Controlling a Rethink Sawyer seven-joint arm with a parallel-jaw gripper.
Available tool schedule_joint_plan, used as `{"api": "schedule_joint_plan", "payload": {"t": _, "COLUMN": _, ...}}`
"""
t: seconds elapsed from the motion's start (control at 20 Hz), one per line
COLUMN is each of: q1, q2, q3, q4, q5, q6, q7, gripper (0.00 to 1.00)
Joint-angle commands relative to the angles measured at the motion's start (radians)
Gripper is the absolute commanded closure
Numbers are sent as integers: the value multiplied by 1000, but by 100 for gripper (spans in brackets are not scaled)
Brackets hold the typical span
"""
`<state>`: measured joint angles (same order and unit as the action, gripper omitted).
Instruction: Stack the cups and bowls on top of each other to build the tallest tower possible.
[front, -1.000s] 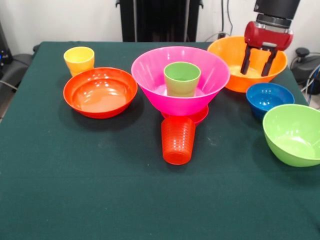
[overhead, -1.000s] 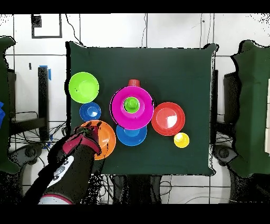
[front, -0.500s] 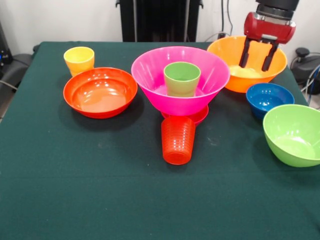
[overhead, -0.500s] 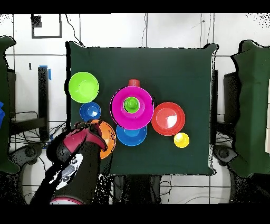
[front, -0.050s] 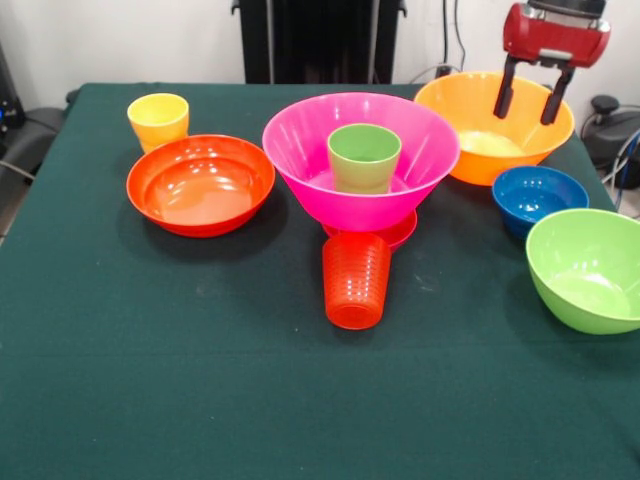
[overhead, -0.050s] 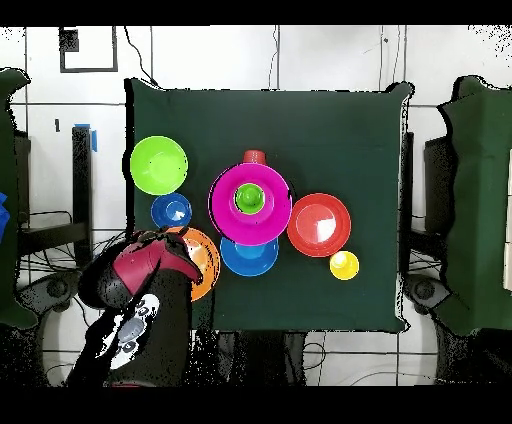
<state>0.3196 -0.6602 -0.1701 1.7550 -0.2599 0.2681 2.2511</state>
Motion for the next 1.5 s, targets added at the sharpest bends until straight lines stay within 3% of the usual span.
{"api": "schedule_joint_plan", "payload": {"t": 0.05, "q1": -61, "q2": -43, "q3": 173, "q4": 70, "q5": -82, "q6": 122, "q7": -144, "gripper": 0}}
{"api": "schedule_joint_plan", "payload": {"t": 0.35, "q1": -120, "q2": -94, "q3": 227, "q4": 119, "q5": -81, "q6": 111, "q7": -129, "gripper": 0}}
{"api": "schedule_joint_plan", "payload": {"t": 0.65, "q1": -207, "q2": -232, "q3": 259, "q4": 193, "q5": -73, "q6": 168, "q7": -172, "gripper": 0}}
{"api": "schedule_joint_plan", "payload": {"t": 1.1, "q1": -466, "q2": -473, "q3": 449, "q4": 417, "q5": -23, "q6": 287, "q7": -353, "gripper": 0}}
{"api": "schedule_joint_plan", "payload": {"t": 1.3, "q1": -597, "q2": -510, "q3": 529, "q4": 491, "q5": -53, "q6": 276, "q7": -417, "gripper": 0}}
{"api": "schedule_joint_plan", "payload": {"t": 1.45, "q1": -738, "q2": -515, "q3": 654, "q4": 538, "q5": -39, "q6": 269, "q7": -499, "gripper": 0}}
{"api": "schedule_joint_plan", "payload": {"t": 1.5, "q1": -761, "q2": -530, "q3": 663, "q4": 540, "q5": -45, "q6": 283, "q7": -523, "gripper": 0}}
